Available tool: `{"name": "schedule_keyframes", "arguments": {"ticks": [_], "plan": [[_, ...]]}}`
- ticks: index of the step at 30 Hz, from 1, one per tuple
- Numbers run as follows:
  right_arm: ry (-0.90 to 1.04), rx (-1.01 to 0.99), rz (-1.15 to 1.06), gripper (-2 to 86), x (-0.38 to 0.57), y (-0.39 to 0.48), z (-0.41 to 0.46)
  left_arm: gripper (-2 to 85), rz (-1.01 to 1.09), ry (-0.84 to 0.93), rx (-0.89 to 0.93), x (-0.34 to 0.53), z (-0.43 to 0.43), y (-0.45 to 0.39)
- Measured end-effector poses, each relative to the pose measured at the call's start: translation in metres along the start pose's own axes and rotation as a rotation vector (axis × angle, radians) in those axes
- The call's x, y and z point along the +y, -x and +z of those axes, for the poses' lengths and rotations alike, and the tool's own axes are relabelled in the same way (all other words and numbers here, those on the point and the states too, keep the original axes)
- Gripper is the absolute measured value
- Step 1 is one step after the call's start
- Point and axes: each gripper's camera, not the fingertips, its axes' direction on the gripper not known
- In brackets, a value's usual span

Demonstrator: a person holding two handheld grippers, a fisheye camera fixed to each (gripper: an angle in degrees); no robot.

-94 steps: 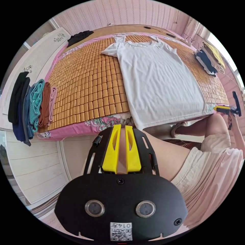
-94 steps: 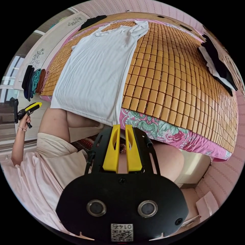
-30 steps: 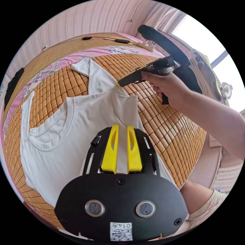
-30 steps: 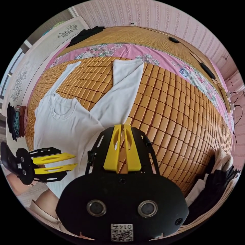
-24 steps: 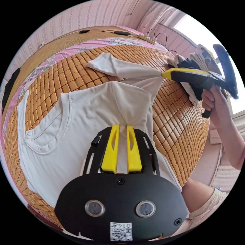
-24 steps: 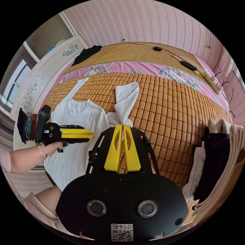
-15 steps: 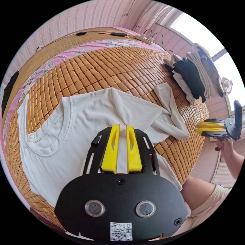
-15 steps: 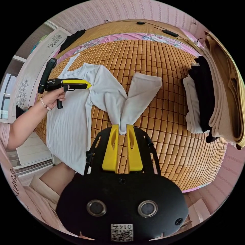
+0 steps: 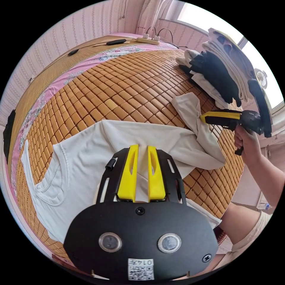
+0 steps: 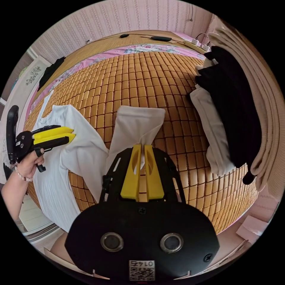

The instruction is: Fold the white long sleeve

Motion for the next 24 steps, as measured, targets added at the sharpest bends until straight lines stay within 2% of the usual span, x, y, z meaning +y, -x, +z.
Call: {"name": "schedule_keyframes", "arguments": {"ticks": [4,10,14,20,24], "plan": [[-0.004,0.036,0.008,0.2,0.044,-0.011,-0.040,5.3,0.005,-0.025,0.001,-0.001,-0.005,-0.006],[0.200,0.120,-0.070,-0.5,0.115,-0.032,-0.106,2.7,0.023,-0.002,-0.027,-0.012,-0.015,-0.015],[0.191,0.309,0.031,0.0,0.115,-0.068,-0.097,2.1,0.048,0.003,-0.038,-0.021,-0.022,-0.020],[0.234,0.014,0.157,9.8,0.140,-0.083,-0.065,3.7,0.016,-0.022,-0.065,-0.040,-0.035,-0.015],[0.269,0.053,0.191,11.6,0.153,-0.079,-0.041,6.9,-0.044,0.090,-0.035,-0.056,-0.016,-0.006]]}}
